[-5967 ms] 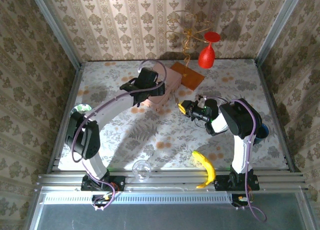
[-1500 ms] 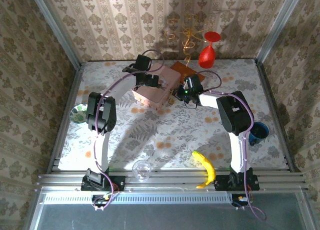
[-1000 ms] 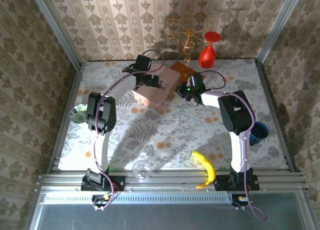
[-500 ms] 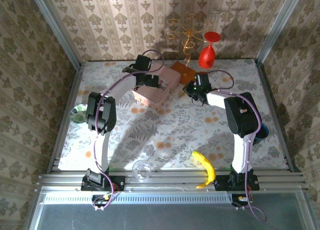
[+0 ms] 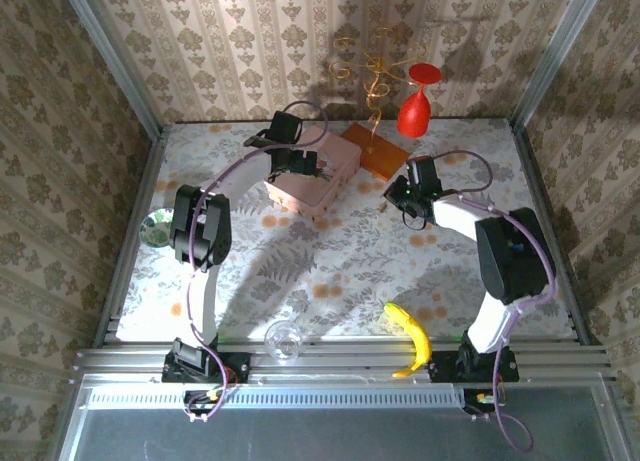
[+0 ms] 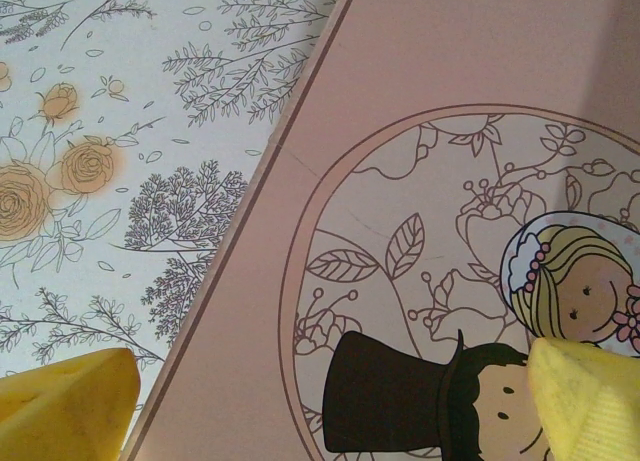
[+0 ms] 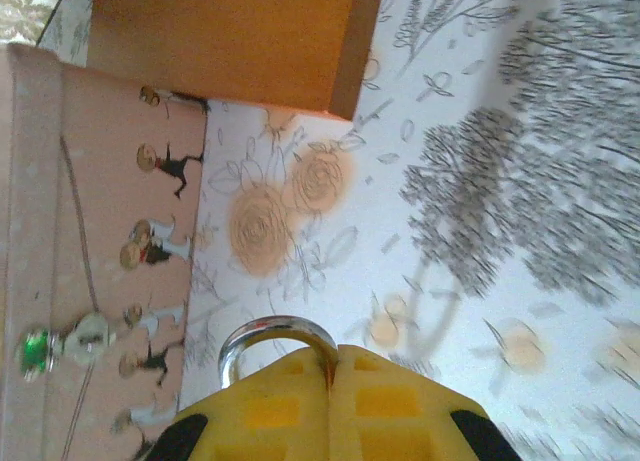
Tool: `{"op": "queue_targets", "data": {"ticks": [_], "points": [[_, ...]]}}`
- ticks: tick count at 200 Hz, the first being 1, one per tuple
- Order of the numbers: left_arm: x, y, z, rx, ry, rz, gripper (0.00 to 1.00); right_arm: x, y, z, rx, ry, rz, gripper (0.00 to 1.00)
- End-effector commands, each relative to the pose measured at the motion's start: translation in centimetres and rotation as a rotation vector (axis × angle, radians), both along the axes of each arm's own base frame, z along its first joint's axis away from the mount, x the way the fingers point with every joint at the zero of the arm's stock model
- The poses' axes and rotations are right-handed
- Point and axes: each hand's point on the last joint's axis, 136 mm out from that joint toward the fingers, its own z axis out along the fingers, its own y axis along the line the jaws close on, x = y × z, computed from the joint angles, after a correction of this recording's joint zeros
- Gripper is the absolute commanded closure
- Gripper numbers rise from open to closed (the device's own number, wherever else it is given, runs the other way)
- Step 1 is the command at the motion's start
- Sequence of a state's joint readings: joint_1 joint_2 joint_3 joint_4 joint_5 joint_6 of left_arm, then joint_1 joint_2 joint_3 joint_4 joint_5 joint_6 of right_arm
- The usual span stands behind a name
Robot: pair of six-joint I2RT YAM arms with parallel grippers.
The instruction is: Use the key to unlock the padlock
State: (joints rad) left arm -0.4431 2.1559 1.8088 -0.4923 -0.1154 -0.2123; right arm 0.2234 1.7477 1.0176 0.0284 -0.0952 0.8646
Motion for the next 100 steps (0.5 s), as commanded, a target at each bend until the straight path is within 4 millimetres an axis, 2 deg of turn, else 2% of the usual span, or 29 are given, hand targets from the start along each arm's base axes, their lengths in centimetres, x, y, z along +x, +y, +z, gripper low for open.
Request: {"op": "queue_targets", "data": {"ticks": [1, 31, 56, 74, 100], "points": [[-2.1, 3.3, -2.3, 0.094, 0.109, 0.031, 0.0, -3.2, -2.1, 0.9, -0.142, 0.047, 0.016, 1.0], [-2.3, 3.1, -1.8, 0.078, 0.102, 0.031, 0.0, -7.1, -4.1, 1.0, -0.266, 0.142, 0.043, 1.0], [-2.5, 3.2, -1.4, 0.071, 0.095, 0.034, 0.0, -9.9, -6.7, 1.3, -0.395, 0.214, 0.025, 1.0], [-2.6, 3.3, -1.1, 0.065, 0.089, 0.038, 0.0, -11.2, -8.2, 1.5, -0.483, 0.264, 0.019, 1.0], [-2.8, 3.3, -0.7, 0.053, 0.087, 0.047, 0.0, -11.5, -9.5, 1.0, -0.583, 0.34, 0.026, 1.0]]}}
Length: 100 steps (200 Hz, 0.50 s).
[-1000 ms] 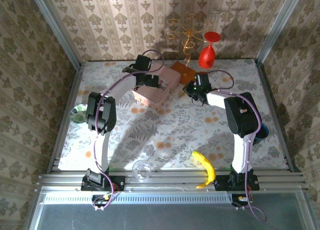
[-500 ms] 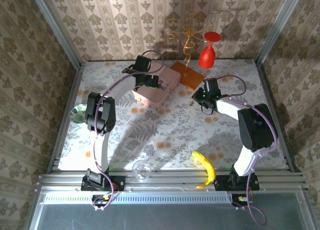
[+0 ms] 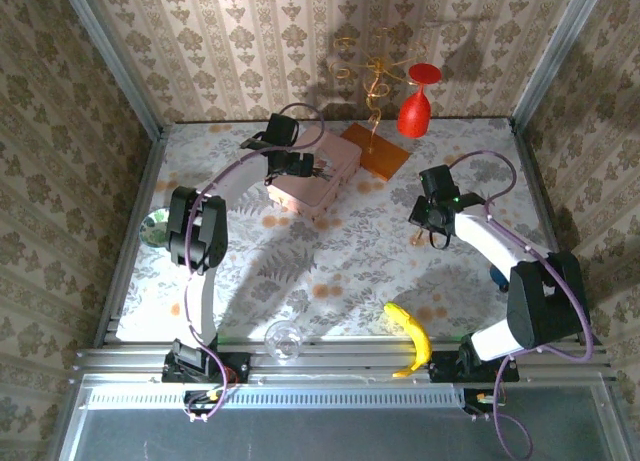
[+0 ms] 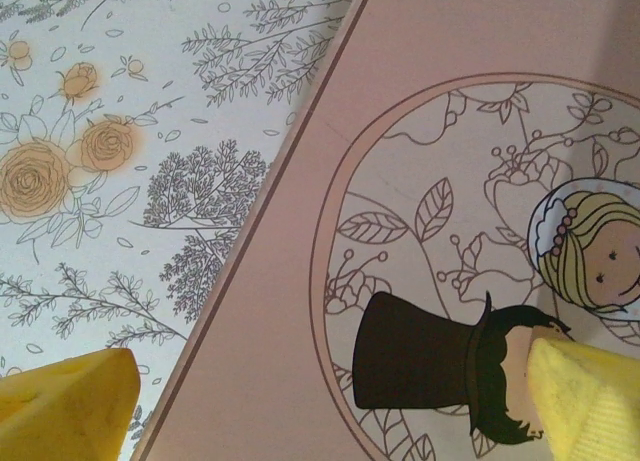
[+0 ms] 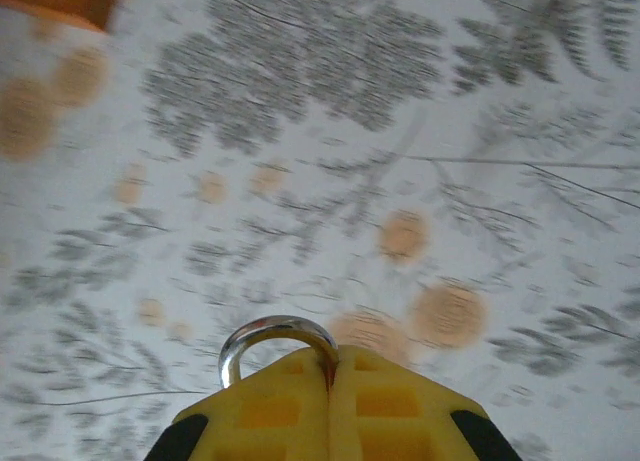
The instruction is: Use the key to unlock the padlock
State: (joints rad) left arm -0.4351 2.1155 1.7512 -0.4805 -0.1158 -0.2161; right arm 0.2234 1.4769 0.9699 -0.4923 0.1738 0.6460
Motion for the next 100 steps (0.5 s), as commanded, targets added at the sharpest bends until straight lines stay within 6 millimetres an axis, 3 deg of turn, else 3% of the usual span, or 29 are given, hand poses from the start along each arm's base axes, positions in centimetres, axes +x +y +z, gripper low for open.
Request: {"op": "queue_targets", "data": {"ticks": [1, 78, 100], "points": [[-2.0, 2.5, -0.7, 0.052, 0.081, 0.036, 0.0, -1.8, -2.6, -0.4, -0.181, 0.122, 0.005, 1.0], [-3.4, 3.1, 0.7, 0.035, 0.069, 0.066, 0.0, 1.6, -1.3, -4.8, -0.205, 0.235, 0.06, 1.0], [-3.7, 3.3, 1.3, 0.02, 0.062, 0.074, 0.0, 2.9, -0.4, -5.4, -0.195, 0.235, 0.07, 0.89]]}}
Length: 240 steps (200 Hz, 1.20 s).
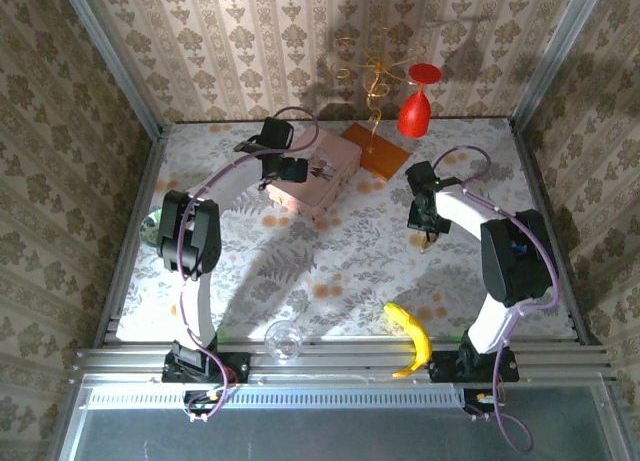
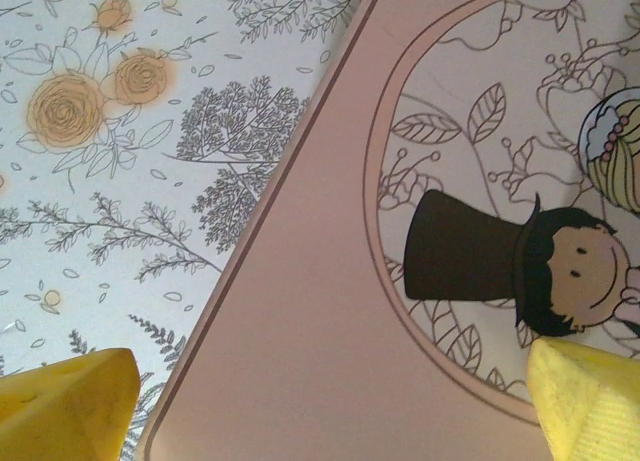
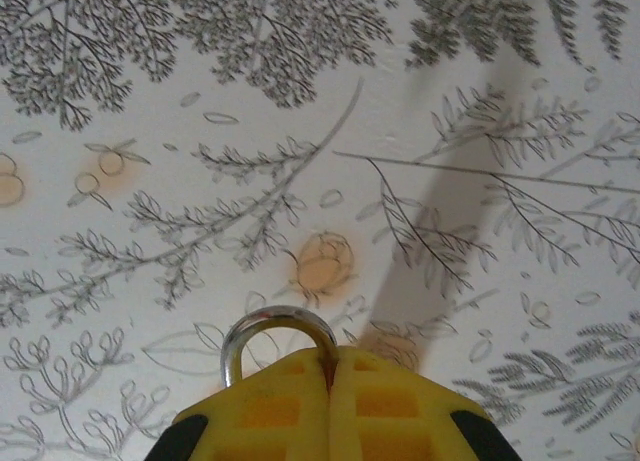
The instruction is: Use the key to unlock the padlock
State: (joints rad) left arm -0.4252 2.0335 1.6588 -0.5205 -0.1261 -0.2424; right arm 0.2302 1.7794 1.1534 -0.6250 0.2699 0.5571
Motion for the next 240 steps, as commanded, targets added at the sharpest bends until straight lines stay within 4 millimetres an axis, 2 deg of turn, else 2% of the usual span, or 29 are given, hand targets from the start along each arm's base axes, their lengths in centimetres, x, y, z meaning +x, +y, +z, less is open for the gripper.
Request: {"op": "queue_targets", "data": {"ticks": [1, 29, 39, 60, 91, 105, 153, 178, 193, 221, 240], "points": [[-1.3, 1.4, 1.2, 0.005, 0.015, 0.037, 0.0, 1.5, 0.8, -0.4, -0.015, -0.001, 0.018, 0.89], [-1.9, 1.5, 1.8, -0.01, 0.013, 0.047, 0.0, 2.8, 1.7, -0.8, -0.011, 0.001, 0.022, 0.71], [-2.1, 1.6, 2.0, -0.011, 0.012, 0.049, 0.0, 3.0, 1.9, -0.8, -0.01, 0.001, 0.023, 0.67], [-2.5, 1.8, 2.3, -0.015, 0.011, 0.059, 0.0, 3.4, 2.3, -0.3, -0.003, -0.013, 0.038, 0.67], [-3.8, 2.1, 2.8, -0.053, 0.018, 0.099, 0.0, 4.7, 4.1, 1.7, 0.054, -0.117, 0.106, 0.67], [-4.4, 2.3, 3.1, -0.076, 0.009, 0.127, 0.0, 6.4, 5.5, 3.0, 0.117, -0.217, 0.154, 0.65], [-6.4, 3.2, 2.5, -0.196, -0.017, 0.26, 0.0, 11.4, 10.1, 6.1, 0.301, -0.476, 0.245, 0.44], [-7.2, 3.2, 1.5, -0.278, -0.006, 0.319, 0.0, 13.2, 12.6, 7.3, 0.366, -0.548, 0.277, 0.41], [-7.3, 2.8, 1.1, -0.356, -0.005, 0.337, 0.04, 14.1, 13.9, 8.0, 0.385, -0.592, 0.295, 0.38], [-7.2, 2.2, 0.8, -0.445, -0.026, 0.353, 0.07, 16.2, 15.7, 8.8, 0.418, -0.675, 0.313, 0.34], [-7.0, 2.0, 0.4, -0.459, -0.015, 0.364, 0.07, 17.7, 16.4, 8.6, 0.401, -0.703, 0.31, 0.33]]}}
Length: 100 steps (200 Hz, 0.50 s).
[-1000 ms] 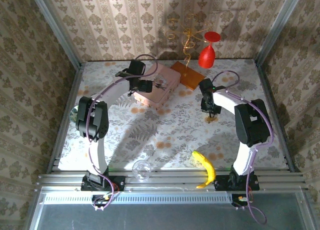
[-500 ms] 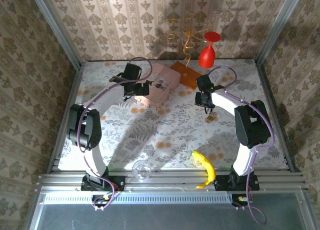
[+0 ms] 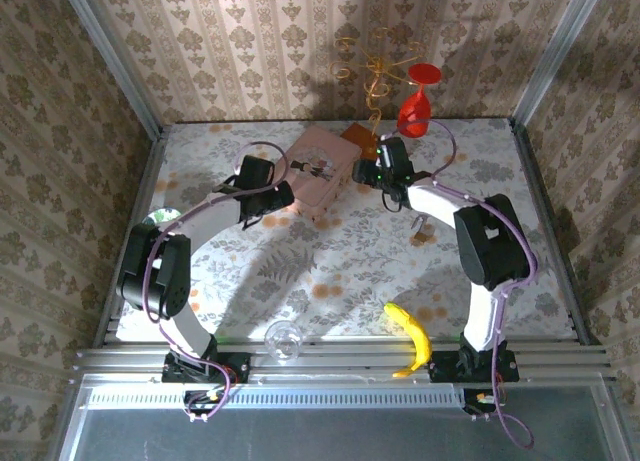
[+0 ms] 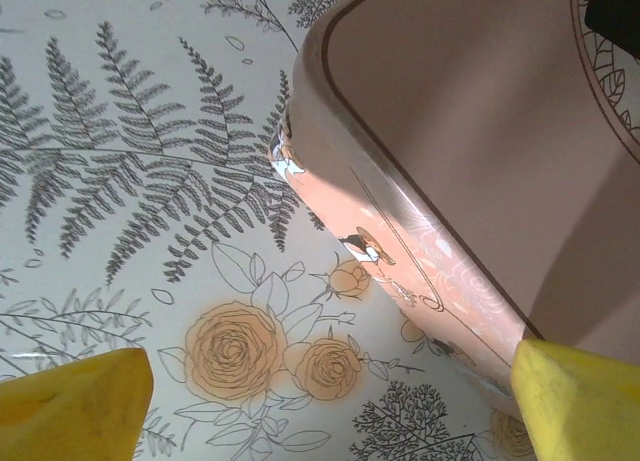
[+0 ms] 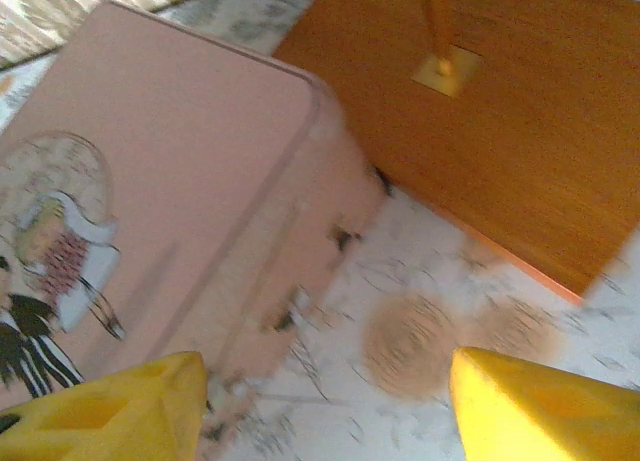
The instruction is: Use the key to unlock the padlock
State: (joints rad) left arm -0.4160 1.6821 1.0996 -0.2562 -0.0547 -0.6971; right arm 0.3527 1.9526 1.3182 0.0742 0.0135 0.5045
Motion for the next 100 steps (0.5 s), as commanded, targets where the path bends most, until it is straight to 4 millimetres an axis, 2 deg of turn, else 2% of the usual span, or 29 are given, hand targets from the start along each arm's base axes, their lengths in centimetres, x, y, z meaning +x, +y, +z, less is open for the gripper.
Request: {"op": "queue_targets", "data": {"ticks": [1, 59, 100], "points": [[1.4, -0.9, 2.2, -0.116, -0.072, 0.041, 0.07, 2.8, 1.5, 1.6, 0.037, -0.102, -0.006, 0.33], [2.1, -1.0, 1.9, -0.15, -0.077, 0.057, 0.08, 7.0, 1.9, 1.2, -0.006, -0.148, -0.046, 0.29], [2.7, -1.3, 1.8, -0.159, -0.07, 0.049, 0.08, 9.3, 2.0, 0.0, -0.02, -0.15, -0.063, 0.26]]}}
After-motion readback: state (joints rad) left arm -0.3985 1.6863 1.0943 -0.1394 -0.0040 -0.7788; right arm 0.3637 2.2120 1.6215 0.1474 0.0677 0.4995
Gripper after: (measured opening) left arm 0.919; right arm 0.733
